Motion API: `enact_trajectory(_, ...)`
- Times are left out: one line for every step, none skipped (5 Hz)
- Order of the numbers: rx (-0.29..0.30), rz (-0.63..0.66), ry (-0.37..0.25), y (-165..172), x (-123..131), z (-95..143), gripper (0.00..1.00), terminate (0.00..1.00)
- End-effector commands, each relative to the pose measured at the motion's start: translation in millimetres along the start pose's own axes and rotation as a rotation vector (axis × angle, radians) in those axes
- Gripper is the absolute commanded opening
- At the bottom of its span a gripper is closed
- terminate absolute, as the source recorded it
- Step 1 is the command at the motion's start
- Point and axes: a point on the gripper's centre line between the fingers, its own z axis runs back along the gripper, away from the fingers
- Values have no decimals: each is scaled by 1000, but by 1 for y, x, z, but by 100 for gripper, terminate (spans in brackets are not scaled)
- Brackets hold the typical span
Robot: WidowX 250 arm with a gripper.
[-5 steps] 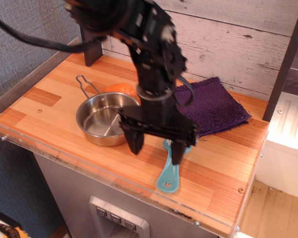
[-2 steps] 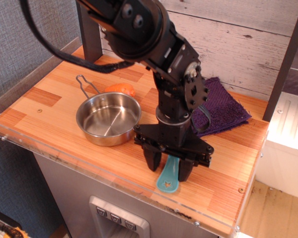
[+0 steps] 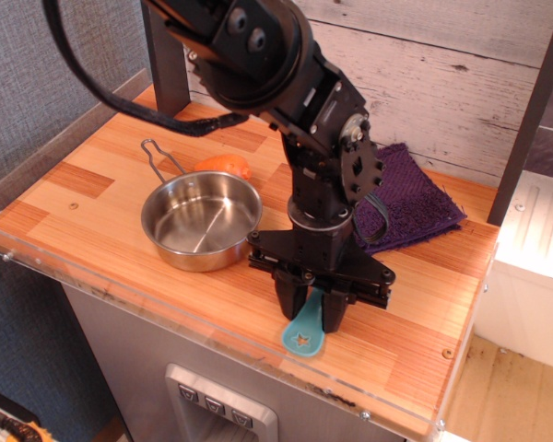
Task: PICK UP THE BRUSH AND PUT ONT THE VIOLET TOWEL
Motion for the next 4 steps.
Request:
enact_trajectory(-64, 2, -111, 12, 7, 58, 0, 0)
enact_trajectory(-139, 5, -163, 16, 24, 97, 0, 0)
enact_trajectory(-199, 9, -148, 7, 51, 93, 0, 0)
enact_trajectory(-187, 9, -105, 1, 68, 76, 0, 0)
